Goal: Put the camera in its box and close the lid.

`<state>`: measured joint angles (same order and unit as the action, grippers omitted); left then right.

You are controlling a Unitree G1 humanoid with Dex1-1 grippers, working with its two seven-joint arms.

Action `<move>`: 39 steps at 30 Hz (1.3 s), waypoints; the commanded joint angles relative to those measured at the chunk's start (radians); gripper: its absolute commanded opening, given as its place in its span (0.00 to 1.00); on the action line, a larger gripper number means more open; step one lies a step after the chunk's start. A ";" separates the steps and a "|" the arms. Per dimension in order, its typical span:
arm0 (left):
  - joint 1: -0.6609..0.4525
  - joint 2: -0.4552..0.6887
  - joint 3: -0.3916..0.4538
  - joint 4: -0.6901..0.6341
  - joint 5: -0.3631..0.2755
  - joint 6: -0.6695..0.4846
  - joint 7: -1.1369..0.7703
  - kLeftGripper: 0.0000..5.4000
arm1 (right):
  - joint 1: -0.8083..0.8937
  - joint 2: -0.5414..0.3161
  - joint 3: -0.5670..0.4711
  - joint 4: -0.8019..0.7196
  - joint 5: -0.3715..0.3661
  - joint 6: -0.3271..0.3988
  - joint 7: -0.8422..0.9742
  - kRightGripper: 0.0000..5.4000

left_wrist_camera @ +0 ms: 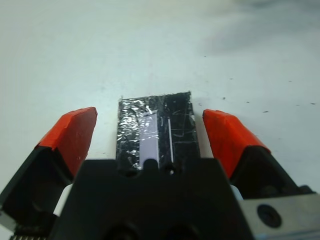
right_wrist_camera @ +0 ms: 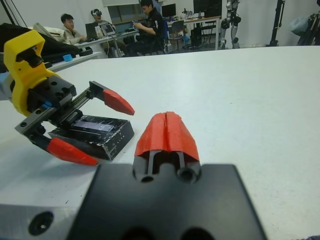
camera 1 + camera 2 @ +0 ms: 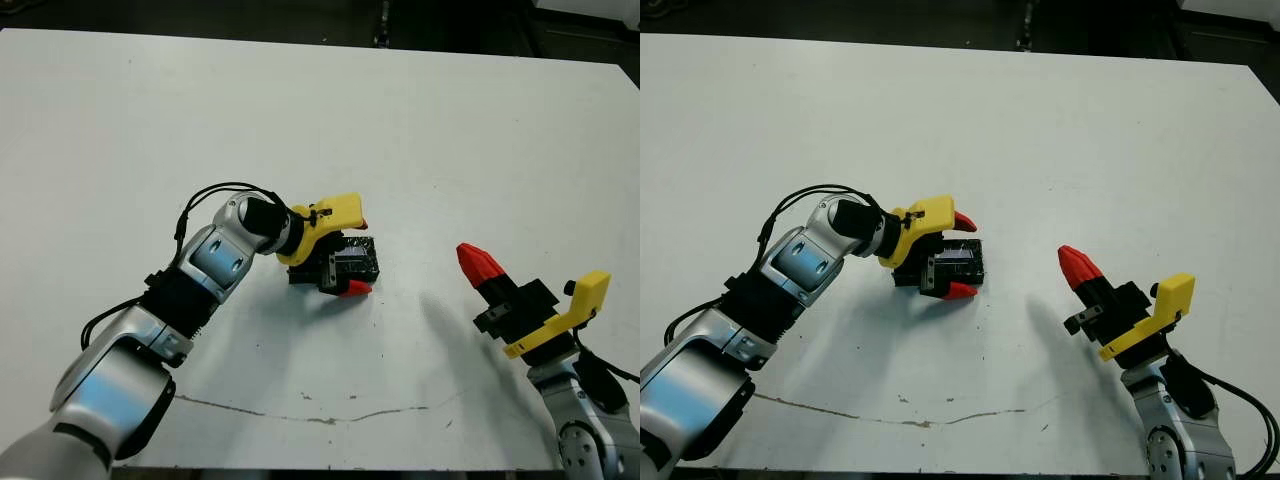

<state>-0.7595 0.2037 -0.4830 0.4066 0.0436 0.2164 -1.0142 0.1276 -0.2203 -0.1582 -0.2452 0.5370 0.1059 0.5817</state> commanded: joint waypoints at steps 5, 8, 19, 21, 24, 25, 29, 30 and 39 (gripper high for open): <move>0.172 0.058 0.048 -0.057 -0.024 0.040 0.029 1.00 | 0.012 -0.004 -0.001 -0.004 0.001 0.002 -0.005 0.00; 0.202 0.070 0.117 -0.148 -0.119 0.123 0.005 1.00 | 0.010 -0.004 -0.001 0.004 0.006 -0.002 0.006 0.00; 0.258 0.158 0.319 -0.429 -0.382 0.335 -0.010 1.00 | 0.006 0.001 0.002 0.013 0.010 -0.007 0.011 0.00; 0.281 0.150 0.384 -0.465 -0.438 0.372 0.038 1.00 | 0.005 0.004 0.002 0.019 0.002 -0.022 0.013 0.00; 0.321 0.122 0.488 -0.515 -0.535 0.405 0.112 1.00 | 0.003 0.003 0.002 0.021 -0.002 -0.027 0.010 0.00; 0.347 0.106 0.529 -0.544 -0.562 0.397 0.154 1.00 | 0.003 0.005 0.001 0.019 -0.001 -0.026 0.006 0.00; 0.448 0.017 0.657 -0.647 -0.616 0.325 0.344 1.00 | -0.005 0.019 -0.007 0.015 0.005 -0.028 -0.014 0.00; 0.473 -0.018 0.687 -0.664 -0.621 0.298 0.405 1.00 | -0.010 0.026 -0.013 0.010 0.004 -0.028 -0.030 0.00; 0.673 -0.141 0.716 -0.635 -0.436 -0.138 0.609 0.78 | -0.033 0.099 -0.050 -0.087 -0.037 -0.005 -0.279 0.00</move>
<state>-0.1269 0.0721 0.2359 -0.2533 -0.4154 0.1229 -0.4102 0.0867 -0.1294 -0.2052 -0.3178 0.5172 0.0831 0.3377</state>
